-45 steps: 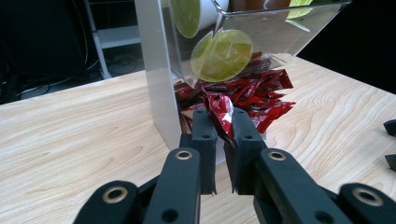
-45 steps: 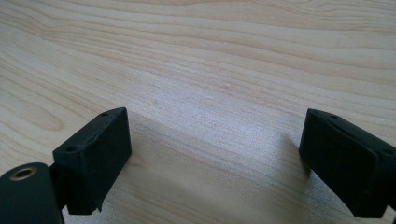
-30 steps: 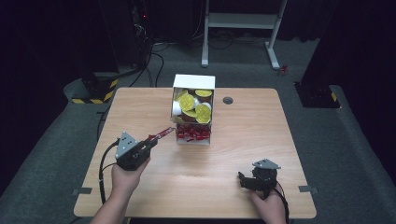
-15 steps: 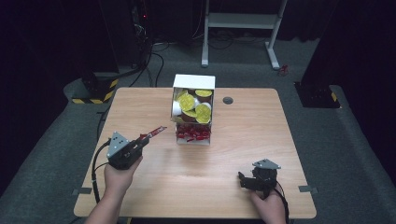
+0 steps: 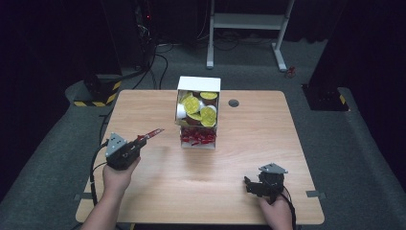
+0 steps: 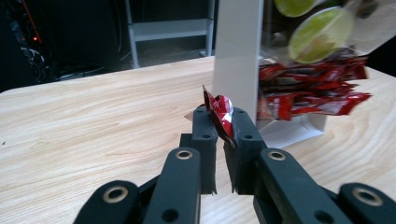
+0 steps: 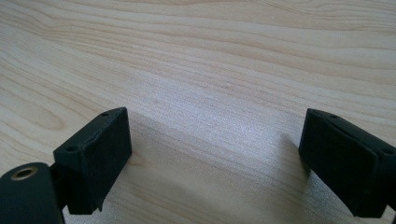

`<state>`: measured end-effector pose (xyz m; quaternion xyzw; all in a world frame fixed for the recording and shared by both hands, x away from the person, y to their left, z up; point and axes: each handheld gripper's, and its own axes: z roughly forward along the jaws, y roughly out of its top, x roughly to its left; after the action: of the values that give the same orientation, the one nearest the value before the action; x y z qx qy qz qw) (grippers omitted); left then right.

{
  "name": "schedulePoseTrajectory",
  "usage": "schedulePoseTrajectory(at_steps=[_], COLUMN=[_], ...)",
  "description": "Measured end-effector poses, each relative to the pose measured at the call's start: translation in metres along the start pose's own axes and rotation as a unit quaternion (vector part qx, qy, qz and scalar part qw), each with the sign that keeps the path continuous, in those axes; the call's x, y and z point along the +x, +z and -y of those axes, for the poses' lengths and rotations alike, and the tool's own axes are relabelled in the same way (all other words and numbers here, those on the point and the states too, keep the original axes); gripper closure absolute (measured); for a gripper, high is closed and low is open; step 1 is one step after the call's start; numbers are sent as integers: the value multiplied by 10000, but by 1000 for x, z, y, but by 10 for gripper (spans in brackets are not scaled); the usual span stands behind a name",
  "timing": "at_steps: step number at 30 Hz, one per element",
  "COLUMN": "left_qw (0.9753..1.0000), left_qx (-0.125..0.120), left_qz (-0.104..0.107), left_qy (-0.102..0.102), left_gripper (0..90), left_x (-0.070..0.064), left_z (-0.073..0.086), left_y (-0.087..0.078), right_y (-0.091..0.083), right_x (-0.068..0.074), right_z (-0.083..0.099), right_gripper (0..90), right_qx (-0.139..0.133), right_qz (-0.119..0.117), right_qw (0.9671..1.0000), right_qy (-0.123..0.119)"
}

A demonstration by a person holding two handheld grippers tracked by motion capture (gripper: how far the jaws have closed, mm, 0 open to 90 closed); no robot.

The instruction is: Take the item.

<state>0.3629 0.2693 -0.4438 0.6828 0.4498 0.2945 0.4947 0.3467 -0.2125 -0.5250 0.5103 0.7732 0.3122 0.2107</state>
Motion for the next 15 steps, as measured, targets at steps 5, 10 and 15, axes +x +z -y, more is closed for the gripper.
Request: schedulePoseTrajectory(at_steps=[5, 10, 15], left_qw=[9999, 9998, 9994], left_qx=[11, 53, 133], left_qz=[-84, -182, -301], left_qy=[-58, -96, -74], left_gripper=[828, 828, 828], left_x=[7, 12, 16], left_z=[4, 7, 12], left_y=[13, 25, 36], right_y=[0, 0, 0], right_x=[0, 0, 0], right_z=[0, 0, 0], right_gripper=[93, 93, 93], right_qx=[1, 0, 0], right_qz=[-3, -3, 0], right_qw=[10000, 10000, 10000], right_qy=[3, 3, 0])
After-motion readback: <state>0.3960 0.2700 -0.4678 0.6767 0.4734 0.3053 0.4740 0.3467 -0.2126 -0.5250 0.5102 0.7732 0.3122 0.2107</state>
